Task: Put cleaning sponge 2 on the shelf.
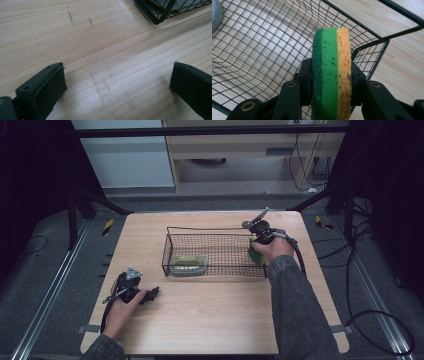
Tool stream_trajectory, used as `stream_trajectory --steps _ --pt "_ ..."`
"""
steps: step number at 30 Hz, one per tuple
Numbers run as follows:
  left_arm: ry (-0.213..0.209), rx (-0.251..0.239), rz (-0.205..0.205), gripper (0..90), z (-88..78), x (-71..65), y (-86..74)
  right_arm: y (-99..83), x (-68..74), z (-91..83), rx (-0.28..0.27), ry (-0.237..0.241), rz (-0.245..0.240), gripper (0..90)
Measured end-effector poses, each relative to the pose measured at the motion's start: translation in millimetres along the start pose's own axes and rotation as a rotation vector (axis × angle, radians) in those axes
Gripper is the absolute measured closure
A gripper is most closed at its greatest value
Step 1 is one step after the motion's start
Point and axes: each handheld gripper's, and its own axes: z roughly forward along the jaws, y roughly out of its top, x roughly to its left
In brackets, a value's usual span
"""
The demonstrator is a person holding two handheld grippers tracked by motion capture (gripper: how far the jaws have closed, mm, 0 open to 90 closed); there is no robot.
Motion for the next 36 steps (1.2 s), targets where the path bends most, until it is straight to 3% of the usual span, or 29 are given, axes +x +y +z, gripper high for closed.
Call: stream_trajectory --steps 9,21,29,36 --pt "-0.001 0.000 0.001 0.0 0.0 -0.1 0.0 1.2 0.8 3.6 0.005 -0.006 -0.005 61.7" --pt "-0.002 0.001 0.002 0.0 0.2 -0.3 0.2 1.3 4.6 -4.5 -0.007 0.010 0.000 52.7" --pt "-0.002 0.000 0.003 0.0 0.5 -0.7 0.5 2.9 10.5 -13.5 -0.019 0.025 0.016 48.3" --pt "-0.003 0.001 0.003 0.0 0.7 -1.0 0.8 4.6 19.2 -15.3 -0.023 0.037 0.001 48.7"
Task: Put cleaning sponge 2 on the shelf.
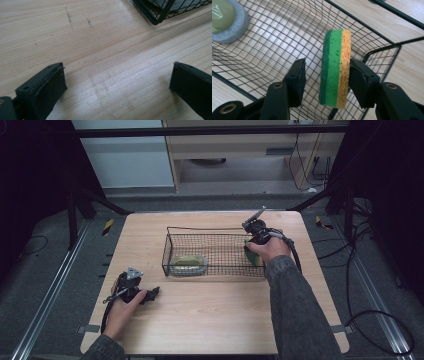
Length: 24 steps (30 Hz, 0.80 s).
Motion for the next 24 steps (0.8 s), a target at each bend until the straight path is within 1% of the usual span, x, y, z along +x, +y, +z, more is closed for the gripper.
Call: stream_trajectory --steps 1,2,4,7,10,11,13,14,24 --pt "0.000 0.000 -0.001 0.0 0.1 -0.2 0.1 2.1 3.8 0.2 -0.005 0.007 -0.003 48.6" --pt "0.000 0.000 0.000 0.0 0.1 -0.2 0.1 2.8 4.5 0.6 -0.010 0.007 -0.009 48.6" --pt "-0.001 0.001 0.002 0.0 0.2 -0.2 0.2 5.2 7.6 1.7 -0.012 0.019 -0.002 48.1" --pt "-0.001 0.001 0.002 0.0 0.2 -0.3 0.2 8.0 12.1 4.9 -0.009 0.021 -0.012 47.6" --pt "-0.001 0.001 0.002 0.0 0.2 -0.3 0.2 10.3 15.8 7.1 -0.004 0.032 -0.003 46.8" --pt "-0.002 0.001 0.002 0.0 0.2 -0.3 0.3 10.8 16.6 8.0 -0.008 0.028 -0.007 46.6" --pt "-0.002 0.002 0.003 0.0 0.2 -0.2 0.3 11.7 17.6 9.2 -0.009 0.028 -0.013 46.6" --pt "-0.002 0.001 0.003 0.0 0.2 -0.3 0.3 12.1 18.7 9.4 -0.005 0.030 -0.007 46.5" --pt "-0.003 0.002 0.004 0.0 0.4 -0.4 0.4 12.8 18.3 9.8 -0.008 0.030 0.001 44.9"
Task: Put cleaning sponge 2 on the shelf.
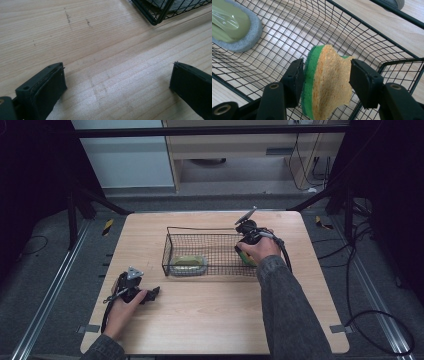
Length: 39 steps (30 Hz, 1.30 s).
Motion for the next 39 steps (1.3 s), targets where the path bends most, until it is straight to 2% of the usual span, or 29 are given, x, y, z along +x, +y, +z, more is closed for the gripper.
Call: stream_trajectory --steps 10,26,31,39 --pt "-0.001 0.000 0.000 0.0 0.1 -0.2 0.1 0.3 1.1 0.7 -0.002 0.007 0.004 38.8" --pt "-0.001 -0.002 -0.001 0.0 0.4 -0.6 0.3 -0.7 0.8 -2.8 -0.017 0.010 0.002 33.9" --pt "-0.001 -0.001 0.002 0.0 0.3 -0.5 0.3 -2.9 0.7 -7.6 -0.029 0.004 -0.007 28.6" --pt "-0.002 -0.003 0.002 0.0 0.5 -0.7 0.3 -7.8 -0.3 -15.5 -0.068 0.001 0.006 17.0"
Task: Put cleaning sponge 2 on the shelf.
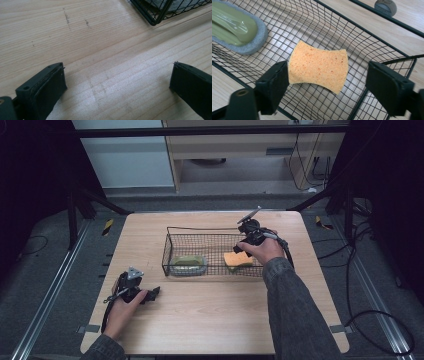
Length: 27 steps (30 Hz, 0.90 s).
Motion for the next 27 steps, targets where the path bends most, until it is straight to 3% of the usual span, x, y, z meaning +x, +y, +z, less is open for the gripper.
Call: stream_trajectory --steps 3,11,20,27 --pt "0.000 -0.001 0.000 0.0 0.1 -0.1 0.0 -3.8 -1.5 -3.8 -0.026 0.015 0.018 8.2" --pt "-0.001 -0.002 -0.003 0.0 0.2 -0.4 0.0 -17.8 -6.8 -15.5 -0.091 0.032 0.029 5.8" --pt "-0.001 0.002 0.000 0.0 0.1 -0.5 0.1 -42.9 -17.8 -35.0 -0.147 -0.018 0.057 5.6" --pt "-0.002 0.002 0.000 0.0 0.1 -0.6 0.1 -74.0 -29.0 -50.2 -0.177 -0.051 0.083 6.3"
